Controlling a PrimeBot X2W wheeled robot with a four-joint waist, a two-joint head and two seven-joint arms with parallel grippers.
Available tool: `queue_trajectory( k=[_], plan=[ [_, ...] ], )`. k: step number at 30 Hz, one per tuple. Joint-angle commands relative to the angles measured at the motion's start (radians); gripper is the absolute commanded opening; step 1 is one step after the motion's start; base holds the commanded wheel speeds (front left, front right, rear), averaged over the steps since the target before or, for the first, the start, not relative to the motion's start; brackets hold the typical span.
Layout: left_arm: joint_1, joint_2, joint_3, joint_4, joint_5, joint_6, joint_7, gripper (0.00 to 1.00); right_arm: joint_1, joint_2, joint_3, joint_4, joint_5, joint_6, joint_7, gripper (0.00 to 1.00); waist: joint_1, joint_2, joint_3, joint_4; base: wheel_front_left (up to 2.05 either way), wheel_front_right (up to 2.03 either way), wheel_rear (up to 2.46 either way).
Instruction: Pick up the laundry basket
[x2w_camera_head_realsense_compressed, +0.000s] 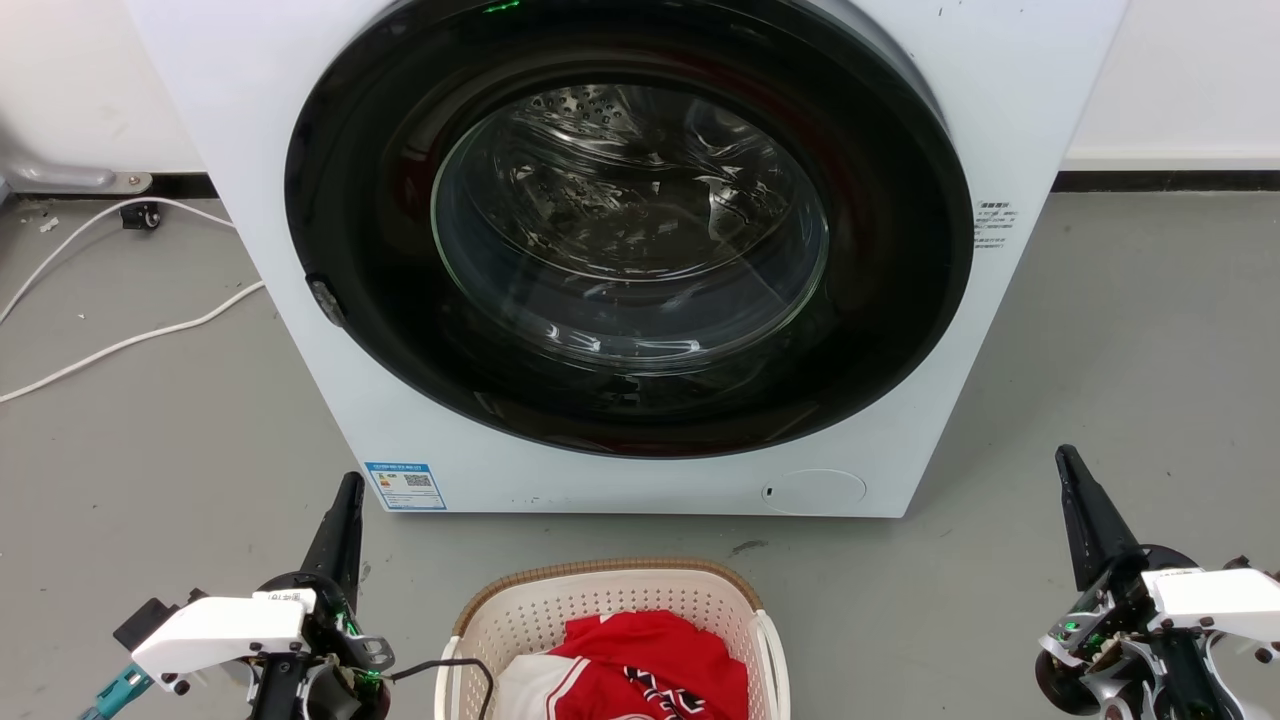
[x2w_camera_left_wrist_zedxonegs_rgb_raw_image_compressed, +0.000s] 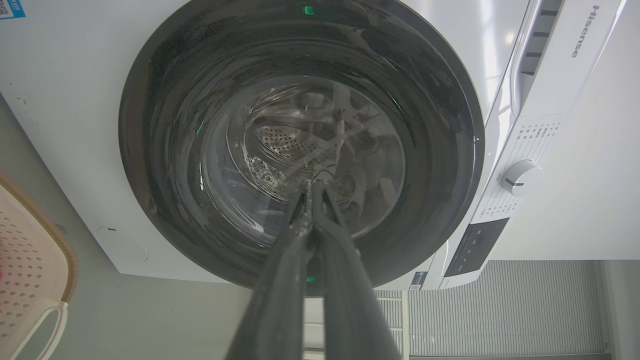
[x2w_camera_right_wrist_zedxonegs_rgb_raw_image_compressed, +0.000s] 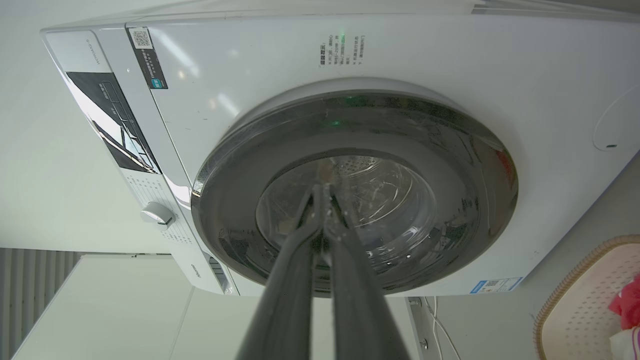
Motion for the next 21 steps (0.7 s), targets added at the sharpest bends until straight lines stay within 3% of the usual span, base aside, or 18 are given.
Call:
queue_trajectory(
  k=[1,21],
  plan=[
    [0.007,-0.001,0.002,-0.004,0.0,-0.004,0.002,0.0,0.012,0.001,0.0,-0.004,0.004,0.0,0.001,0.0,0.0,0.0,0.0,0.0,0.0,0.0,0.0],
    [0.007,-0.001,0.002,-0.004,0.0,-0.004,0.002,0.0,0.012,0.001,0.0,-0.004,0.004,0.0,0.001,0.0,0.0,0.0,0.0,0.0,0.0,0.0,0.0]
  ],
)
